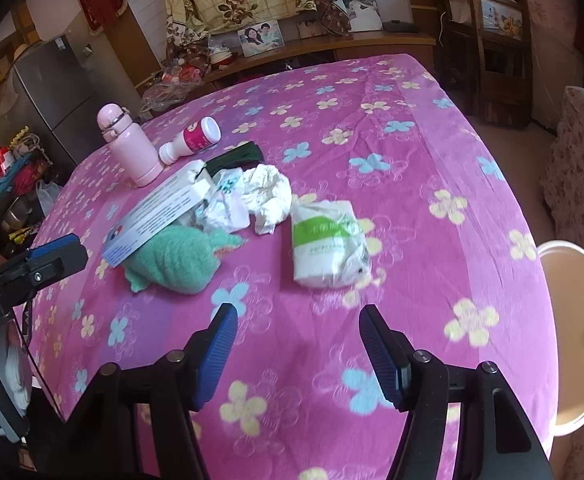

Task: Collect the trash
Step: 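Move both open tools back over the remaining trash on the table, then grasp the Levamlodipine box with the left tool while the right tool grasps the green-labelled tissue pack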

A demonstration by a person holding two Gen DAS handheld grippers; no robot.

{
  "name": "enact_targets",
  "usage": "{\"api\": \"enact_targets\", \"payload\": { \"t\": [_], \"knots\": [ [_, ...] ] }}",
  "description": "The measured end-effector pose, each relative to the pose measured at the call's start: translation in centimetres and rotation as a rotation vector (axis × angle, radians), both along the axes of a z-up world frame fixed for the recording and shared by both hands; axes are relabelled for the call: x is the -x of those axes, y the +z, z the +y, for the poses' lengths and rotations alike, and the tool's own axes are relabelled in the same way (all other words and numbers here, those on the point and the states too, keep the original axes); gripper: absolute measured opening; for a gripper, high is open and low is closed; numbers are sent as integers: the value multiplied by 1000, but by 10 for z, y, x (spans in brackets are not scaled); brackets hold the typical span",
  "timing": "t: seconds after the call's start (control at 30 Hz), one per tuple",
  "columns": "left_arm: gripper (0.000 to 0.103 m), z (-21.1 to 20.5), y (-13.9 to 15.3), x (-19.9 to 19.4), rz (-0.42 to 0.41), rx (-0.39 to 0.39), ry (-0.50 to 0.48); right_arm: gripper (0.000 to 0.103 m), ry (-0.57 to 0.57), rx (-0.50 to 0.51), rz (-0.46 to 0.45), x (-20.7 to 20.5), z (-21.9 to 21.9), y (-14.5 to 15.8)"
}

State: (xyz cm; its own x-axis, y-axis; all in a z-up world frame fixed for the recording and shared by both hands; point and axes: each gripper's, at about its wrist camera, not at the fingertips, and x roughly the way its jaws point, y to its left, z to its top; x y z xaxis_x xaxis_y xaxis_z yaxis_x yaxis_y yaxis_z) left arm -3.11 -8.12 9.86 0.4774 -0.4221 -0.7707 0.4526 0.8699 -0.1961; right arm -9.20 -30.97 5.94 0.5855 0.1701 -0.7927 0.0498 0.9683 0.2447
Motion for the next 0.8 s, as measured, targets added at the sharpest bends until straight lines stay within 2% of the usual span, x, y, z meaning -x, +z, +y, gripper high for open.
{"api": "enact_targets", "payload": {
  "t": [0.33, 0.53, 0.8],
  "knots": [
    [79, -23, -10, -33, 33, -55, -91, 69, 12, 25, 13, -32, -10, -8],
    [79, -31, -20, -54, 53, -109, -99, 69, 18, 38, 18, -49, -13, -15],
    [79, -37, -31, -63, 83, -130, -108, 69, 29, 78, 30, -70, -9, -29]
  ]
}}
